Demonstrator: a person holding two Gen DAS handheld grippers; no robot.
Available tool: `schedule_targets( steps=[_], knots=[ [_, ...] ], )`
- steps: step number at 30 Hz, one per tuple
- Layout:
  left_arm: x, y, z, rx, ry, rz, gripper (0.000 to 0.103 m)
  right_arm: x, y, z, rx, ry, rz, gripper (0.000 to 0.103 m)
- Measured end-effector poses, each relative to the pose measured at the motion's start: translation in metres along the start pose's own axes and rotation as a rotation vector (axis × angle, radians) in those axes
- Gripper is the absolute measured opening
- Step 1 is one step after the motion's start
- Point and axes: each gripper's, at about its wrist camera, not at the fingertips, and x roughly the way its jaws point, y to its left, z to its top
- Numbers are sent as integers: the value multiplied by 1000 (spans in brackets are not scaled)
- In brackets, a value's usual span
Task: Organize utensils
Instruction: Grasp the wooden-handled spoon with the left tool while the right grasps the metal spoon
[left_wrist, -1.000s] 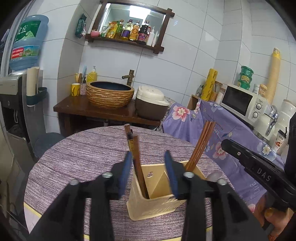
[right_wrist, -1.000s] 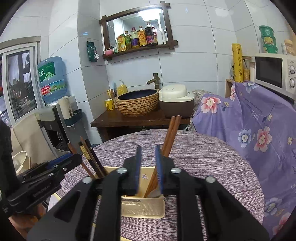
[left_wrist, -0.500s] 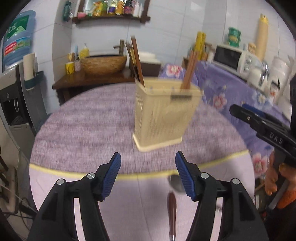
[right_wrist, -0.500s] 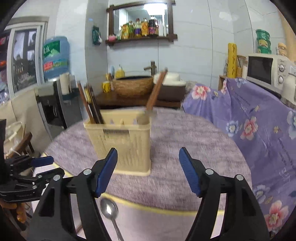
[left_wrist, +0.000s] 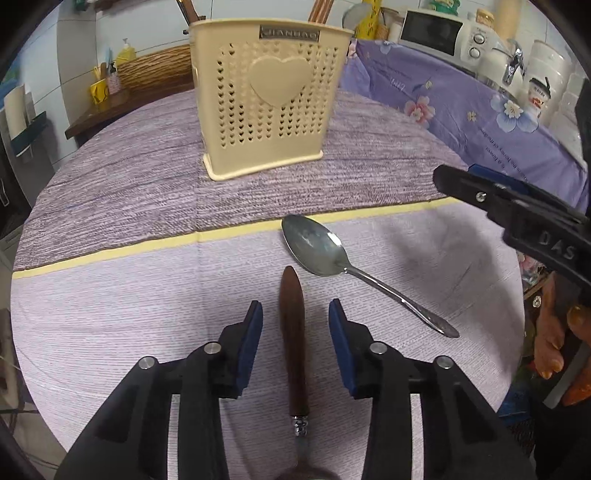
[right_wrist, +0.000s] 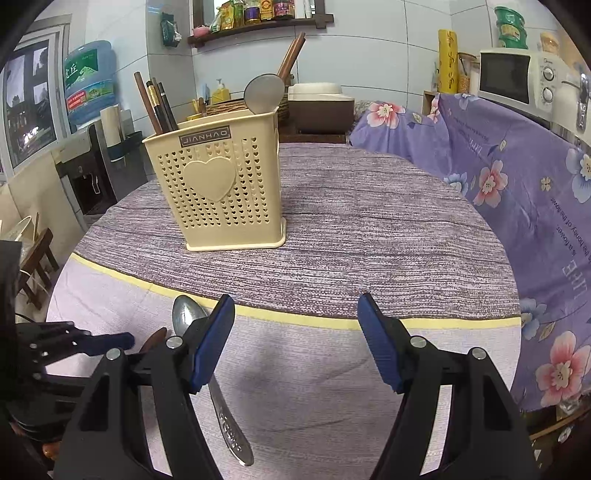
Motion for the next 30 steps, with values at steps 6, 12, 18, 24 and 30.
schedule_targets(
  steps=[6, 12, 18, 24, 30],
  knots=[
    [9, -5, 0, 8, -2, 38, 21, -2, 6, -2, -11, 5, 13, 69],
    [8, 8, 4, -13, -6, 60, 17, 3, 14, -4, -33, 35, 40, 69],
    [3, 51, 7, -144, -24, 88, 17, 24, 35, -11, -116, 142, 165, 69],
    [-1, 68, 6, -224, -37, 88, 16, 52, 67, -18, -248, 254, 205, 69],
    [1, 62, 6, -203, -42, 113, 16, 74, 87, -14, -329, 313, 196, 69]
  ],
)
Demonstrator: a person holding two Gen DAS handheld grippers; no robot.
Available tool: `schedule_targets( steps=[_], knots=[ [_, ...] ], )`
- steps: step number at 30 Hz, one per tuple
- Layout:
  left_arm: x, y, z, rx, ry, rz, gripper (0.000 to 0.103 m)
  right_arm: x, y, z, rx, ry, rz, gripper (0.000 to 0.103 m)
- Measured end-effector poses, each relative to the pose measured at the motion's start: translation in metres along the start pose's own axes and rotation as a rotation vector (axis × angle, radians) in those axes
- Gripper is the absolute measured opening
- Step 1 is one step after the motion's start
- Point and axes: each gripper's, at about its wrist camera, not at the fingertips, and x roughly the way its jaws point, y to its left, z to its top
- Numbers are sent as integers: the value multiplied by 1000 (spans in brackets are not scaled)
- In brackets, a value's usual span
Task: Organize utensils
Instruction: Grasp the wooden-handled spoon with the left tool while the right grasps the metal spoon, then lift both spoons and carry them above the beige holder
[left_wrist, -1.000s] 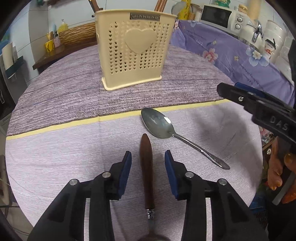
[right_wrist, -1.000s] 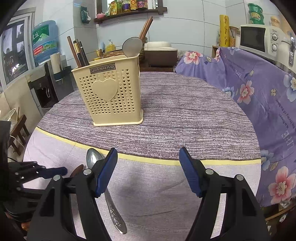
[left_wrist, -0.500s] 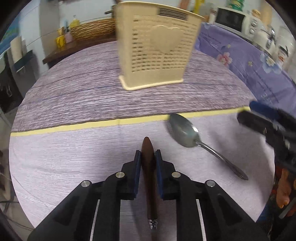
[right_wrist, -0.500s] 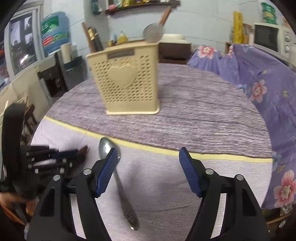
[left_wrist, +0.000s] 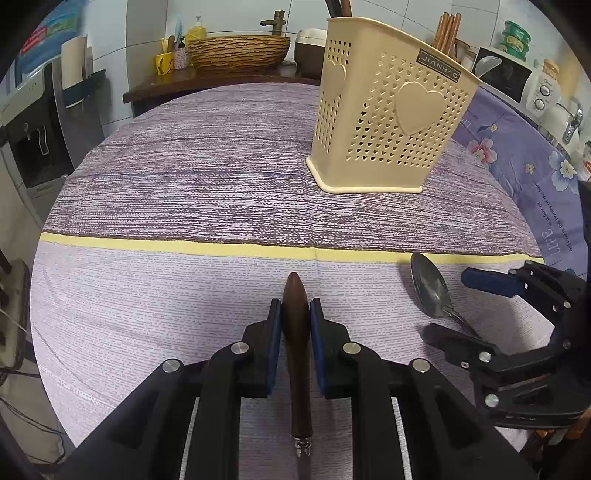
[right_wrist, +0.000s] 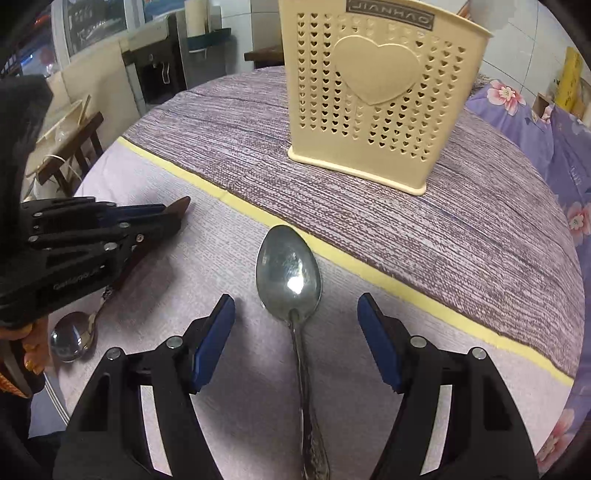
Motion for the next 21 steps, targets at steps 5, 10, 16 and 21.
schedule_targets(
  steps=[5, 10, 16, 21],
  knots=[
    [0, 1, 0, 12, 2, -2, 17, 9, 2, 9, -8, 13, 15, 69],
    [0, 1, 1, 8, 6, 3, 17, 12, 3, 16, -17, 6, 19, 55],
    [3, 0, 5, 13, 14, 15, 17, 13, 1, 20, -3, -2, 11, 39],
    [5, -2, 6, 24, 17, 28, 17, 13, 2, 20, -1, -3, 6, 39]
  ],
)
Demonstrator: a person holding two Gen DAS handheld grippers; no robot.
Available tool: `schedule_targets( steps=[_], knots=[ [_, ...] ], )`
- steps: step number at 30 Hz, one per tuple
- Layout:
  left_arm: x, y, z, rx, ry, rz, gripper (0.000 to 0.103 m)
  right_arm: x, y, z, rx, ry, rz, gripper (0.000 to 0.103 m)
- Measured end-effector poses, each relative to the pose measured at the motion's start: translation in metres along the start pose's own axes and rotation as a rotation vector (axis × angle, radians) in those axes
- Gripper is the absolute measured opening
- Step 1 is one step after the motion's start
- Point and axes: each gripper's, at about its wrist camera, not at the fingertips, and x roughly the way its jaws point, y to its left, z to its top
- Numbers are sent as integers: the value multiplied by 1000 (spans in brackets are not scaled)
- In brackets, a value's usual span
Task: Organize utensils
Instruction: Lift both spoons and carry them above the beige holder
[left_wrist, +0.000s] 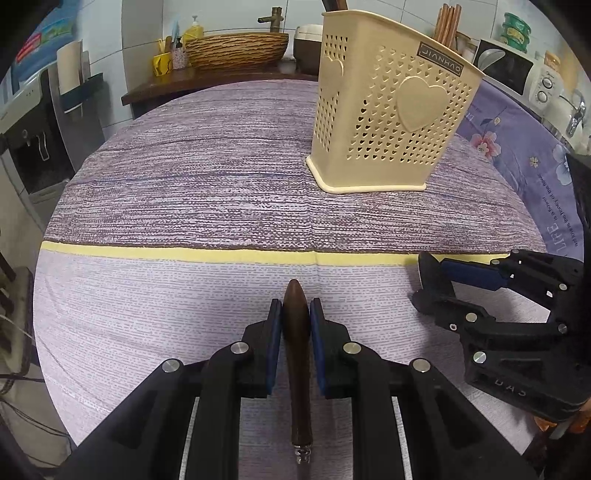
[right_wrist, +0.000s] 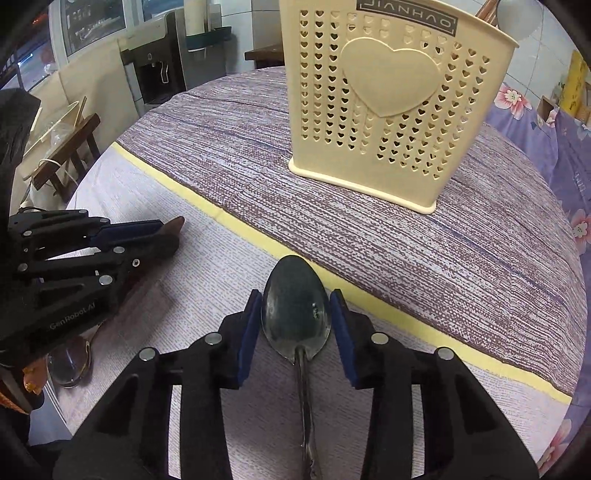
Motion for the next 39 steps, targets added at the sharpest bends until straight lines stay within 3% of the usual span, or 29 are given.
schedule_targets(
  steps=[12, 21, 29, 39],
  knots=[
    [-5, 1, 5, -3, -17, -4, 16, -28, -11, -1, 74, -71, 40, 38],
    [-60, -7, 26, 8, -157, -62, 16, -88, -25, 8, 154, -195, 58, 38],
    [-88, -18, 41, 24, -231, -111, 16, -125, -31, 10, 190, -281, 35, 38],
    [-97, -32, 54, 38, -290, -149, 16, -132, -33, 15, 212, -310, 12, 38]
  ],
)
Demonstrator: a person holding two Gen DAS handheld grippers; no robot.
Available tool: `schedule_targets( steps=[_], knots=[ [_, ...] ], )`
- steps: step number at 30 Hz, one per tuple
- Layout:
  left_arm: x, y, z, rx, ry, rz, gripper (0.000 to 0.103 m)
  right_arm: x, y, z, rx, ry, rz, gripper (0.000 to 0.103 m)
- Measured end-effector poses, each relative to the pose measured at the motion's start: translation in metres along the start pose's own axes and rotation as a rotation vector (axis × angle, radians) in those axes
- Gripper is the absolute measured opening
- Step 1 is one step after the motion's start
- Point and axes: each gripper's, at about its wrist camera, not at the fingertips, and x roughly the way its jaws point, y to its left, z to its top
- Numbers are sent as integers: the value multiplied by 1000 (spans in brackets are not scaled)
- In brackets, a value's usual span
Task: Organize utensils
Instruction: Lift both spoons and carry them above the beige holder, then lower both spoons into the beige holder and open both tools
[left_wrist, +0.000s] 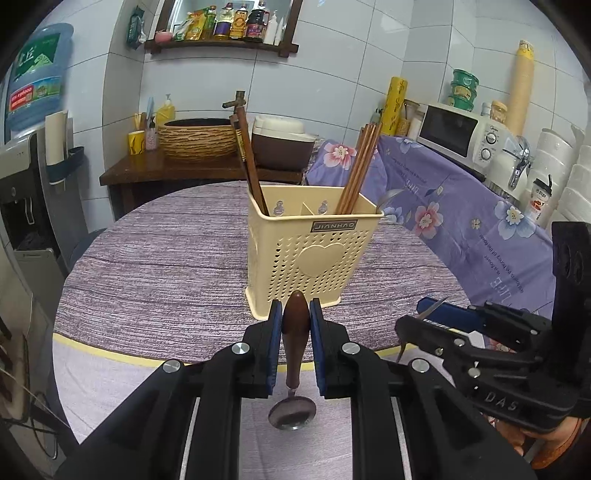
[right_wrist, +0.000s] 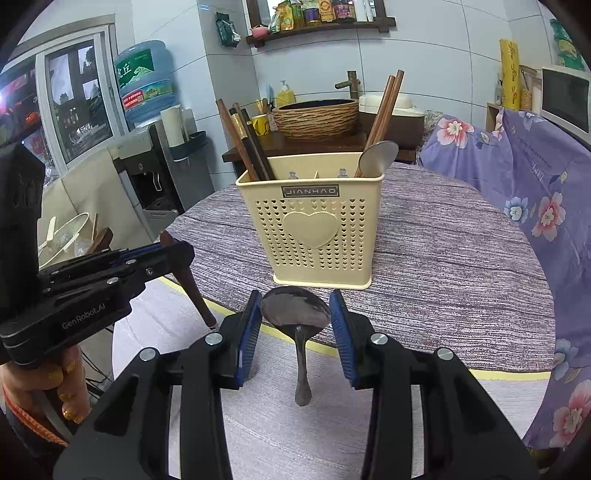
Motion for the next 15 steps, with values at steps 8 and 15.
schedule_targets(
  steps=[8, 15],
  knots=[
    [-2, 0, 1, 2, -13, -1, 16, -2, -3, -2, 9, -8, -2, 38],
    [-9, 1, 8, 4, -35, -4, 16, -6, -3, 1, 2, -23, 2, 38]
  ],
)
